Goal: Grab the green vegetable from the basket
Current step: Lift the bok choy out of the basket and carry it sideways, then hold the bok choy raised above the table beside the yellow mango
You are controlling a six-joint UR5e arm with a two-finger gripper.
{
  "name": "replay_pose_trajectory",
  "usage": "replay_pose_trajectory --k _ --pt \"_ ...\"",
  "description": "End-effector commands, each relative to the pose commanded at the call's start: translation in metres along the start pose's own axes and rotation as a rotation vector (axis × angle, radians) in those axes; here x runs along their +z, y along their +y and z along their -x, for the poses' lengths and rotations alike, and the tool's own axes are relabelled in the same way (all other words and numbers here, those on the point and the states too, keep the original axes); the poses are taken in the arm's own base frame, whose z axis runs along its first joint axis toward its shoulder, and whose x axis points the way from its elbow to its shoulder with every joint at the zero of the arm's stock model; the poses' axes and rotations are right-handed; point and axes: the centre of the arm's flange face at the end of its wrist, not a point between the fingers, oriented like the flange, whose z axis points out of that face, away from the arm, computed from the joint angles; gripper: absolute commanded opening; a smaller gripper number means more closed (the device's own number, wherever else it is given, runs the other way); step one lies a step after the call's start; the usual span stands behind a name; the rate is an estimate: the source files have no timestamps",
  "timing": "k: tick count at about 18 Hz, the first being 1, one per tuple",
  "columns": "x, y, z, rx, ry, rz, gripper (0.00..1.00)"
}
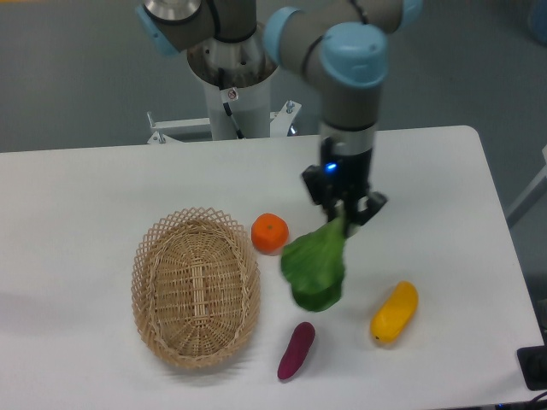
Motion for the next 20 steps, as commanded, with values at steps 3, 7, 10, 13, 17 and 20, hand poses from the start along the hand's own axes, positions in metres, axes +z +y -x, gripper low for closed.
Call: replay_pose_trajectory --k 3,7,10,13,17,20 --pt "-0.002 0.03 0.012 0.034 -0.007 0.014 0.36" --pt "-0.001 0.056 0.021 0.076 -0.008 0.027 0.36" --pt "-0.001 0.061 0.022 0.071 -0.007 0.029 0.36" --pt "0.002 0.062 0.02 0.07 -0.002 0.031 0.36" --pt "0.003 0.062 0.019 0.07 0.001 0.031 0.36" --pt "0.003 0.061 0.019 0.071 -0.001 0.03 0.36"
